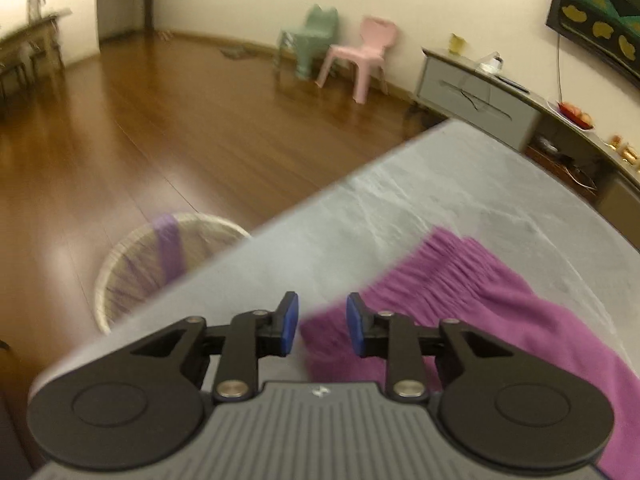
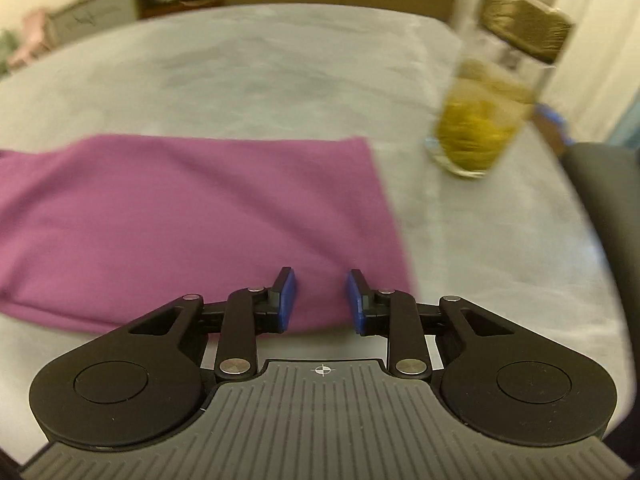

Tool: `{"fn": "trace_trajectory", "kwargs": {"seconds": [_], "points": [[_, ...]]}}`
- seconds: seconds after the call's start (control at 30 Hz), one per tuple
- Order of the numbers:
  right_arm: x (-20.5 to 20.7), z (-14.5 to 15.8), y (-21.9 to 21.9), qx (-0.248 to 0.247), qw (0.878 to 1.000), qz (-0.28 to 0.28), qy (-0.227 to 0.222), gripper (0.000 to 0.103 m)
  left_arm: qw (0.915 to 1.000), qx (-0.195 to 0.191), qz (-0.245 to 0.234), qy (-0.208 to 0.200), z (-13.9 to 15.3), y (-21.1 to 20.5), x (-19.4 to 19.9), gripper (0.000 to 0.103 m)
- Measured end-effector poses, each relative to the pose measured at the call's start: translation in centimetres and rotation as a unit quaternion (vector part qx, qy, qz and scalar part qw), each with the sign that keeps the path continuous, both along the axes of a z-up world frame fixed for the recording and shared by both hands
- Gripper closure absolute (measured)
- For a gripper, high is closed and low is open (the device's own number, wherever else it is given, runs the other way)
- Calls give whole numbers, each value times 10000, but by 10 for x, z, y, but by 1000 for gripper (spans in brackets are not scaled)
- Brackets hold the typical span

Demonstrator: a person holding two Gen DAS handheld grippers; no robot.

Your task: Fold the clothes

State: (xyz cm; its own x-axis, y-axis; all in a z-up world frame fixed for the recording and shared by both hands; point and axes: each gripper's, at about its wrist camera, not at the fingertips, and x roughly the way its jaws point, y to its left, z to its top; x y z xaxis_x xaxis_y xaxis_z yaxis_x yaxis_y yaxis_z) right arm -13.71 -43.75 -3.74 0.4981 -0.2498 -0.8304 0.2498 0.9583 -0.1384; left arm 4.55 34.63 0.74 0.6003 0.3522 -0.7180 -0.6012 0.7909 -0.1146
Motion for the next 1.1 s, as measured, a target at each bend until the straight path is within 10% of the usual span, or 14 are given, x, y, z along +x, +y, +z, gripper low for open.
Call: {"fn": "trace_trajectory", "kwargs": {"seconds": [0.13, 0.3, 0.6, 0.73, 0.97, 1.07, 1.1], "points": [[-1, 17, 46, -95, 9977, 584, -330, 81, 9947, -466, -61, -917, 22, 6, -31, 75], [21, 19, 116, 558, 9819, 1737, -518, 68, 9806, -1319, -1287, -673, 5, -10, -13, 75], [25, -5, 106, 565, 9829, 1751, 114, 66, 9913, -642, -1141, -122, -14, -13, 21, 89], [19, 2, 84, 299, 9863, 1551, 474, 59, 9936, 271, -951, -542, 13, -14, 4, 46], [39, 31, 140, 612, 9770, 2030, -218, 58, 9885, -172, -1478, -254, -1, -20, 16, 45], [58, 27, 166, 1130, 9658, 2301, -401, 55, 9857, -245, -1669, -53, -10, -24, 26, 60], [64, 22, 174, 1202, 9635, 2358, -391, 55, 9843, -170, -1756, 37, -13, -27, 29, 86]]}}
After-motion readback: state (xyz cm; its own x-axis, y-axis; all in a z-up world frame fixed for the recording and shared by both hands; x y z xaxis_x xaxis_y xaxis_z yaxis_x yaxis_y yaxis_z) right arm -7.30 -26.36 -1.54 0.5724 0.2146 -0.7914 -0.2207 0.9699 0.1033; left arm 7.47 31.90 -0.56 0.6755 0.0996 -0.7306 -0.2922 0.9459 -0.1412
